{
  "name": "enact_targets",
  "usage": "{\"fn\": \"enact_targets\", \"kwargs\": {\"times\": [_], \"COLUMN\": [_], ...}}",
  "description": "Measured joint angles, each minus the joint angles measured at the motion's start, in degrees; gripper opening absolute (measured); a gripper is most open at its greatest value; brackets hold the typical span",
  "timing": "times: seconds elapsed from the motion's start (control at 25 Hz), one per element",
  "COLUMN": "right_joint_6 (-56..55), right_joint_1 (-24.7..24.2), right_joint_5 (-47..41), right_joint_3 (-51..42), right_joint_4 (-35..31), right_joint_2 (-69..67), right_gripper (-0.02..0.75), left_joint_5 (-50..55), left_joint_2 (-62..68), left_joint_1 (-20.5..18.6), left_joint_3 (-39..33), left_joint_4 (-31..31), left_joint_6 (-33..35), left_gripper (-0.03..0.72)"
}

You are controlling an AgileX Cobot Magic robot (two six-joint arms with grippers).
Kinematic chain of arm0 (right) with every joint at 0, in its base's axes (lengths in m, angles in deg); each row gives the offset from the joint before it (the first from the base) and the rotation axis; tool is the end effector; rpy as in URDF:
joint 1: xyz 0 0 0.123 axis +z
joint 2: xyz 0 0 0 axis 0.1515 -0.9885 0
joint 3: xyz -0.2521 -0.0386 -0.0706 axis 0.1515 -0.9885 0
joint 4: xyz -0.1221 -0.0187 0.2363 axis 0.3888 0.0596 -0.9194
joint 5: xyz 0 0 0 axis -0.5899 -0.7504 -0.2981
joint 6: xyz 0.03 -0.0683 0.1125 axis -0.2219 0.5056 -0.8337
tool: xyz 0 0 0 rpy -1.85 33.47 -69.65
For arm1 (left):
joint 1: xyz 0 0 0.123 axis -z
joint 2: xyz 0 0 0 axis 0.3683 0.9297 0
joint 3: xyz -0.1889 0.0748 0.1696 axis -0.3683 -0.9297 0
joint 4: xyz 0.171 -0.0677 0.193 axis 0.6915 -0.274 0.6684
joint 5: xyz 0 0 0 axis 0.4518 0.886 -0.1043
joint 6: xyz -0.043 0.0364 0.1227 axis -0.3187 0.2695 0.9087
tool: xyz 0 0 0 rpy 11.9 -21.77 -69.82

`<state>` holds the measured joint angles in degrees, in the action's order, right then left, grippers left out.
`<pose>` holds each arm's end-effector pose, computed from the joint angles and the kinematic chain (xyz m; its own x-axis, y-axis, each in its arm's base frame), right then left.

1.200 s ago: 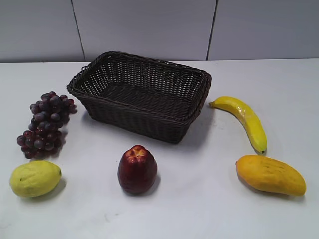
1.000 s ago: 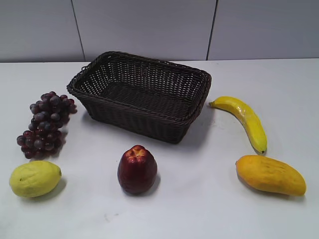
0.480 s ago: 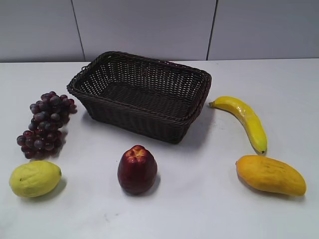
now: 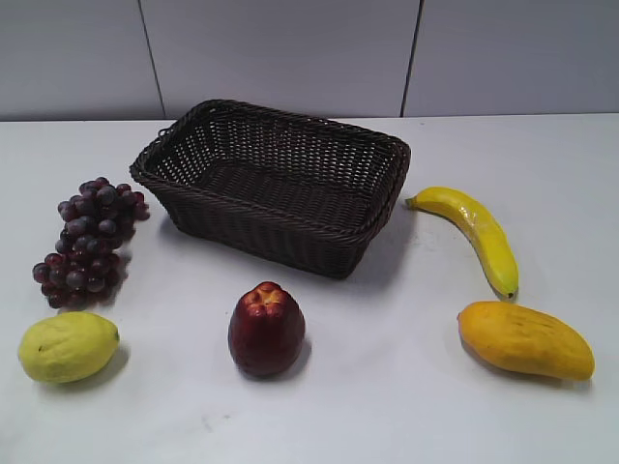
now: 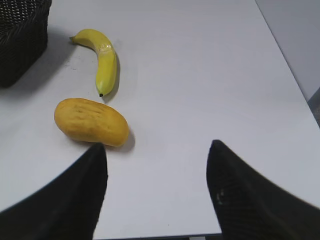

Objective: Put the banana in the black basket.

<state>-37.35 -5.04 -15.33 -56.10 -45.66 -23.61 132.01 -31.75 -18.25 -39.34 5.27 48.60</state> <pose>0.0693 -0.0029 0.2639 -0.4463 -0.0273 -0.8945 -0.0146 0.9996 -0.0232 0.0667 -0.0096 0.2684 -0.4246 0.1198 -0.8974 0.1374 0.9883 0.0669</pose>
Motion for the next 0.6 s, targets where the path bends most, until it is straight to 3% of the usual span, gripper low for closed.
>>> {"fn": "enact_targets", "kwargs": {"times": [0.24,0.6], "right_joint_6": [-1.59,-2.23], "right_joint_1": [0.00,0.00], "right_joint_5": [3.31,31.02], "right_joint_3": [1.01,-0.88], "right_joint_4": [-0.05,-0.06], "right_joint_2": [0.00,-6.81], "right_gripper": [0.505,0.504], "left_joint_5": [0.00,0.00], "left_joint_2": [0.00,0.00], "left_joint_1": [0.00,0.00], "left_joint_3": [0.00,0.00], "left_joint_4": [0.00,0.00], "left_joint_6": [0.00,0.00], "left_gripper": [0.221,0.221]}}
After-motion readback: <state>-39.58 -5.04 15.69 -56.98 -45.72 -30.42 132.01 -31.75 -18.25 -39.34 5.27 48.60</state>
